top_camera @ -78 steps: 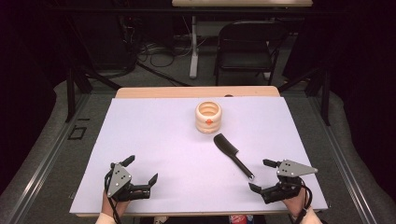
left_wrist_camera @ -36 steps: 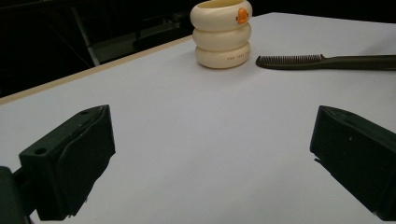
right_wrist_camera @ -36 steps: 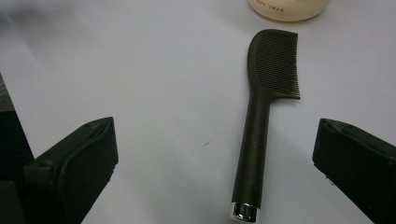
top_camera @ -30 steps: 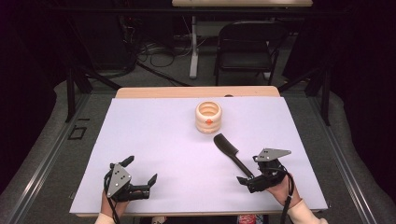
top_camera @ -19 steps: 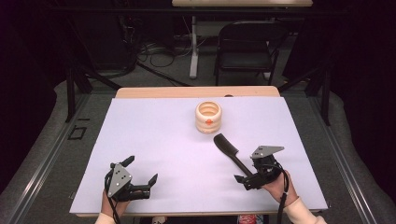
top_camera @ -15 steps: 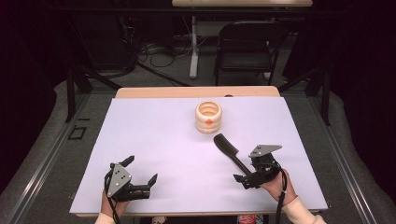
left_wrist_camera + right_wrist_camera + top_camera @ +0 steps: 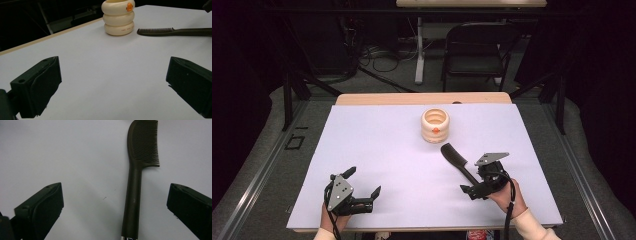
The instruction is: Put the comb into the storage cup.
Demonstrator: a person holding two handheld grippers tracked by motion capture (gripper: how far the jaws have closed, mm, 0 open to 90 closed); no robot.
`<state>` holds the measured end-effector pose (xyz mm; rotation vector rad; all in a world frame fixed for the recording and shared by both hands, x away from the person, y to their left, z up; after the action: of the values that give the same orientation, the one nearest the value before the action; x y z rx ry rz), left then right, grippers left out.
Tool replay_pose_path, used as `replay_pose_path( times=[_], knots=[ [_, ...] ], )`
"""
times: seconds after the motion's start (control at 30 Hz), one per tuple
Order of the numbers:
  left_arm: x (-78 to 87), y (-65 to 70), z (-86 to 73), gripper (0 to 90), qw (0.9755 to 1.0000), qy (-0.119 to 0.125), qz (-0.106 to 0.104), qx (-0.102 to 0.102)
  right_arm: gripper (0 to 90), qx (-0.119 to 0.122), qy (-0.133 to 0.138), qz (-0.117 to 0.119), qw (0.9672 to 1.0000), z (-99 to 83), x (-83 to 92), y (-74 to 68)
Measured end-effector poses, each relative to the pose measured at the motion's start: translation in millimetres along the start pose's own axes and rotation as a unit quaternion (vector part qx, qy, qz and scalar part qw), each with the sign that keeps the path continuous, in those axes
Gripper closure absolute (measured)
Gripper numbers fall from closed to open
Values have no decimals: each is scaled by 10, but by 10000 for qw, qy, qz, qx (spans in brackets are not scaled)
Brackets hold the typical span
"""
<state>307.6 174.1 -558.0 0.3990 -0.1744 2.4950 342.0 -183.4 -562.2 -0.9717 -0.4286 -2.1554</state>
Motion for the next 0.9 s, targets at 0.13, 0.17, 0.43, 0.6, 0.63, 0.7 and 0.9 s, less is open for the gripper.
replay_pose_path(
  times=[0.13,0.17,0.43,0.6,0.63,0.7,0.9],
  knots=[
    [-4,2,0,1,10000,-8,6,11,3,-22,-67,-12,10000,18,-18,5],
    [-5,3,1,1,10000,-3,-3,10,3,-37,-86,-22,10000,20,-19,6],
    [-14,-3,6,1,10000,0,-10,-13,0,-101,-215,-54,9997,52,-44,22],
    [-15,-1,7,1,10000,2,-18,-11,0,-120,-288,-60,9995,59,-64,26],
    [-16,0,6,1,10000,-1,-17,-10,0,-118,-297,-53,9995,62,-68,27],
    [-17,3,6,1,10000,1,-22,7,0,-115,-346,-46,9993,65,-72,26],
    [-21,4,6,1,10000,12,-47,12,5,-56,-496,-63,9987,72,-91,30]
  ],
)
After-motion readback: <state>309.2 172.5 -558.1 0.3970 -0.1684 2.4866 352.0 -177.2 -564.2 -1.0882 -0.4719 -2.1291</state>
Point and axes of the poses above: each handheld gripper's, and its own axes: x roughly backward along the jaws, z roughly out of its top, y roughly to its right, the point moved 7 cm from there along -x, roughly forward along the jaws, and after that the axes turned 5 degrees about x, right-handed, at the moved point
